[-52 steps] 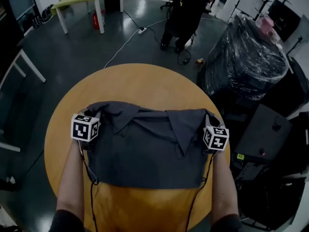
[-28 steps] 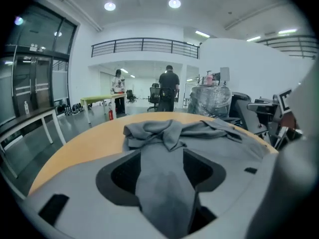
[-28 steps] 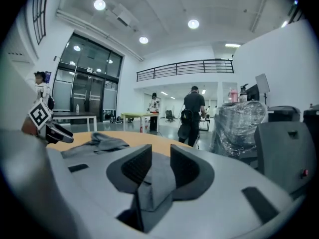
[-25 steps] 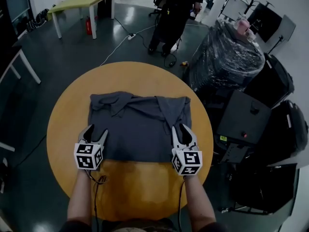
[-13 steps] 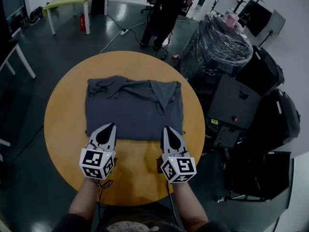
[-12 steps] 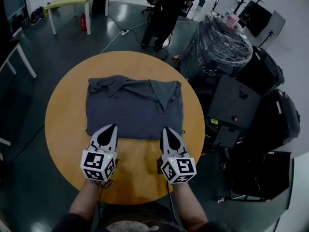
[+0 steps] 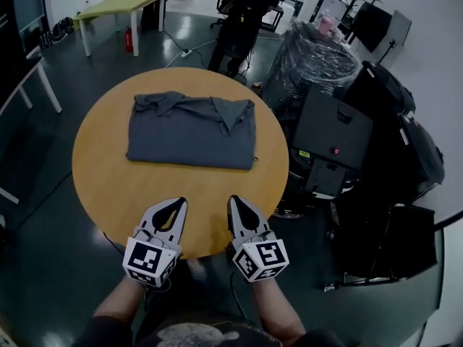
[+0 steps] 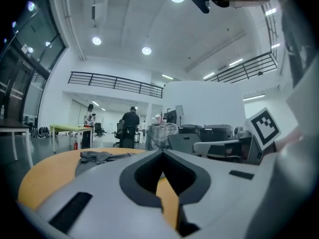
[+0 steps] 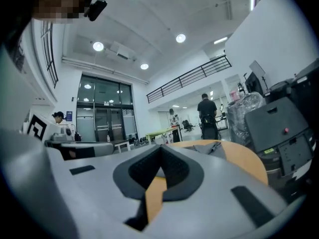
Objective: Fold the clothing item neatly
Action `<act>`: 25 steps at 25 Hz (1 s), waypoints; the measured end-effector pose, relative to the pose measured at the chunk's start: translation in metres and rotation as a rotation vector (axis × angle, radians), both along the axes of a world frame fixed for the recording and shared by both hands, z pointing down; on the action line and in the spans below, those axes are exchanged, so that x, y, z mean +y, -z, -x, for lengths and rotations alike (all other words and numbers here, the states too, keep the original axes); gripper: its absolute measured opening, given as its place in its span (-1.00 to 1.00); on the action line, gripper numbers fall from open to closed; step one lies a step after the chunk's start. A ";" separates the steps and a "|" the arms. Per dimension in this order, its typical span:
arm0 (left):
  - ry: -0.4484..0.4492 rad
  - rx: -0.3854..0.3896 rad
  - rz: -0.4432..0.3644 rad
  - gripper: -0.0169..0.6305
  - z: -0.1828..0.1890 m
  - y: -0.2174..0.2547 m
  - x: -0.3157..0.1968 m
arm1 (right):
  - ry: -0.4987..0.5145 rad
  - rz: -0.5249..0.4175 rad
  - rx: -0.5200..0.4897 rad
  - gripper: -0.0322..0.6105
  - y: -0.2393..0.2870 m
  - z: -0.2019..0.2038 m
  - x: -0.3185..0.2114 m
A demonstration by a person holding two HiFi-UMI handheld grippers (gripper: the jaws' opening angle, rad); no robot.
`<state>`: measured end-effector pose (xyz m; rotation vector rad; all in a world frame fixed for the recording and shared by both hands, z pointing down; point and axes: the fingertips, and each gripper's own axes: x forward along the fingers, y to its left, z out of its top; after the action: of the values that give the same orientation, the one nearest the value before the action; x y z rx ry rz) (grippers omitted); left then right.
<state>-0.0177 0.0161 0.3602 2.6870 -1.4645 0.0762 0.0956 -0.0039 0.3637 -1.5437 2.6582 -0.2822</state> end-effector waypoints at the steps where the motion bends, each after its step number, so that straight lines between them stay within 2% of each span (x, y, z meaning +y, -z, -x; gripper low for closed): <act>1: 0.003 -0.004 -0.006 -0.92 -0.008 0.000 0.020 | 0.006 -0.001 0.013 -0.93 -0.001 -0.005 0.023; 7: -0.004 -0.032 -0.040 -0.92 -0.051 -0.006 0.136 | 0.048 -0.008 0.040 -0.94 -0.004 -0.023 0.137; 11: 0.013 -0.013 -0.005 -0.92 -0.064 -0.012 0.188 | 0.061 -0.006 0.057 -0.94 -0.010 -0.038 0.188; 20: 0.069 0.001 0.063 -0.92 -0.066 -0.021 0.251 | 0.061 0.040 0.045 -0.94 -0.028 -0.060 0.236; 25: 0.056 0.000 0.069 -0.92 -0.069 -0.023 0.258 | 0.084 0.031 0.076 -0.94 -0.032 -0.054 0.244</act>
<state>0.0517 0.2741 0.3835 2.5899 -1.5076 0.1215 0.1492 0.2398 0.3953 -1.4819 2.7950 -0.2759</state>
